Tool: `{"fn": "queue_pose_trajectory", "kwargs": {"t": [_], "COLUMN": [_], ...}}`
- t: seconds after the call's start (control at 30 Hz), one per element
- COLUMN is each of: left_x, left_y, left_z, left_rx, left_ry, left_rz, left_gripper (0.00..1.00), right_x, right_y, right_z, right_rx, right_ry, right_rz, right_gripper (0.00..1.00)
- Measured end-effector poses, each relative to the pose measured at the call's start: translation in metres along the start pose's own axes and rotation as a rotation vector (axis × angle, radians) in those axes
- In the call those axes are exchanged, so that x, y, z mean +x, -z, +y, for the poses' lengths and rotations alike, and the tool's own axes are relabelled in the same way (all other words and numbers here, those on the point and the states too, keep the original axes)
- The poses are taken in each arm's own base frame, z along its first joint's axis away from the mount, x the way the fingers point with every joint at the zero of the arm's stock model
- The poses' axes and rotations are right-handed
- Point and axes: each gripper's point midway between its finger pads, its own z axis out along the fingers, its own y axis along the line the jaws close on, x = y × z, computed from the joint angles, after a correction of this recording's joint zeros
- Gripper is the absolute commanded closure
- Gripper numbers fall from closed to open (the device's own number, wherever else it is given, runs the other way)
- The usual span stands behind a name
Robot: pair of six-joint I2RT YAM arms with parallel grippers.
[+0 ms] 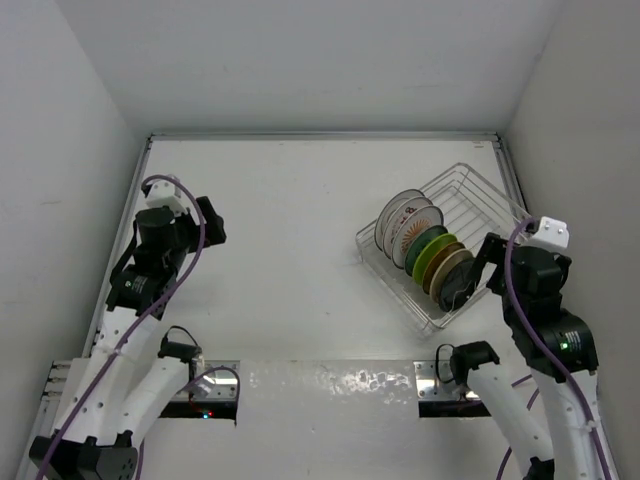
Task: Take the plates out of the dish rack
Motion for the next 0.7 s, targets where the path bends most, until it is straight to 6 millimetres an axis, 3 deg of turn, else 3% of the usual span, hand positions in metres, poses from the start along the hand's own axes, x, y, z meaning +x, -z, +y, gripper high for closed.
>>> {"fn": "queue_pose_trajectory", "kwargs": {"t": [0.43, 0.7], "left_x": [-0.005, -0.001], "left_y": [0.004, 0.003], "left_z": [0.006, 0.005], "left_rx": [-0.028, -0.024], "left_ry": [0.01, 0.009], "left_rz": [-0.03, -0.02], "left_gripper": [0.0, 0.0], "right_x": [-0.019, -0.012], "right_y": [0.017, -0.007], "right_z": [-0.01, 0.0], "right_rx": [0.04, 0.114], "right_ry": [-0.234, -0.32], "right_rz": [-0.093, -0.012], "right_gripper": [0.01, 0.02]}}
